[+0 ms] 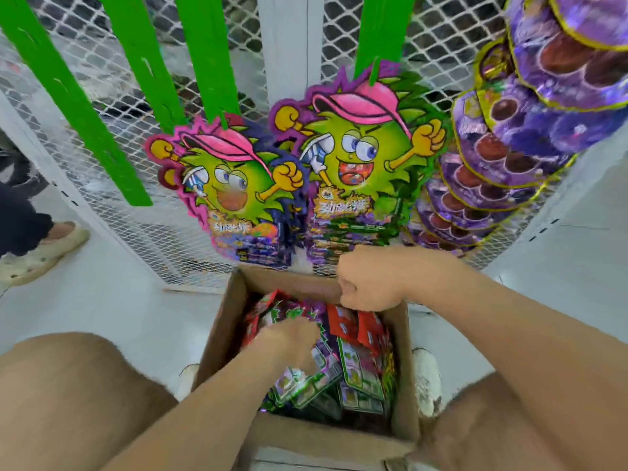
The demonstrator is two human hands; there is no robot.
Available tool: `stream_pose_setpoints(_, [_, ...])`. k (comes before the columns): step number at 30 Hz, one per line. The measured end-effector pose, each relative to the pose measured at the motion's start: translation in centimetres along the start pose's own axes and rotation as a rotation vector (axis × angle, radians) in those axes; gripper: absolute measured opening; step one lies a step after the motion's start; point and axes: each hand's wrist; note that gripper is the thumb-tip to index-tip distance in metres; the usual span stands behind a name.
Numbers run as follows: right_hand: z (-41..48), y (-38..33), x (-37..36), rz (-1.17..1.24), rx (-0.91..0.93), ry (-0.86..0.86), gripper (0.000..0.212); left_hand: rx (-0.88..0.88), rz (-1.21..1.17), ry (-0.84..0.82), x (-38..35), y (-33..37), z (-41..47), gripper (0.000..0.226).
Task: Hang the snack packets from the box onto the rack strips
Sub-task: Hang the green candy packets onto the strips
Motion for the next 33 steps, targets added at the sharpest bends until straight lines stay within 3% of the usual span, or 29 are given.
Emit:
stream_pose_setpoints(4, [0.6,1.0,0.0,0.010,0.014,0.013,0.036,0.055,0.123,0.061,-6.3,1.1,2.7,0.079])
stream_pose_setpoints(9, [0.3,2.1,-0.2,0.092,0.020,-0.032,0.037,0.082,0.211,0.144,-5.5,1.6,2.9,0.087])
stream_pose_setpoints(14, [-0.4,2.4,0.3,0.120,0.011,-0.055,0.039,0.167,0.104,0.250,-0.6,1.6,1.0,0.047])
stream_pose_setpoints(18, [-1.2,2.5,1.2,0.126,-0.011,-0.030,0.029,0.125,0.182,0.219,5.9,2.5,-2.9,0.009])
stream_pose_setpoints(20, [-1.7,2.7,1.7,0.145,-0.048,-0.043,0.017,0.041,0.227,0.215,9.1,2.5,-5.2,0.026])
stream_pose_setpoints(21, [-2.1,2.8,2.0,0.133,-0.065,-0.057,0.021,0.000,0.183,0.228,10.7,2.2,-6.5,0.031])
stream_pose_setpoints(23, [-3.0,3.3,2.6,0.121,-0.110,-0.067,0.058,-0.091,0.027,0.293,13.6,1.1,-9.4,0.035])
stream_pose_setpoints(25, [-3.7,3.9,2.9,0.134,-0.148,-0.066,0.079,-0.152,-0.159,0.386,15.7,0.0,-12.2,0.040])
stream_pose_setpoints(27, [-4.1,4.8,3.3,0.152,-0.139,-0.067,0.062,-0.159,-0.350,0.503,16.5,-1.5,-13.7,0.041])
stream_pose_setpoints(29, [-4.7,6.0,3.2,0.292,-0.088,-0.036,0.020,-0.095,-0.509,0.606,16.7,-2.7,-14.2,0.041])
stream_pose_setpoints(33, [-7.0,7.0,3.5,0.797,0.012,0.019,0.026,0.031,-0.720,0.809,16.9,-3.5,-14.2,0.041])
Point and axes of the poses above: each hand's wrist, its own z-axis towards the middle knuckle, its own x-axis out of the back of the hand, y = z × x, and after that the axes turned 3 degrees about z, right-handed
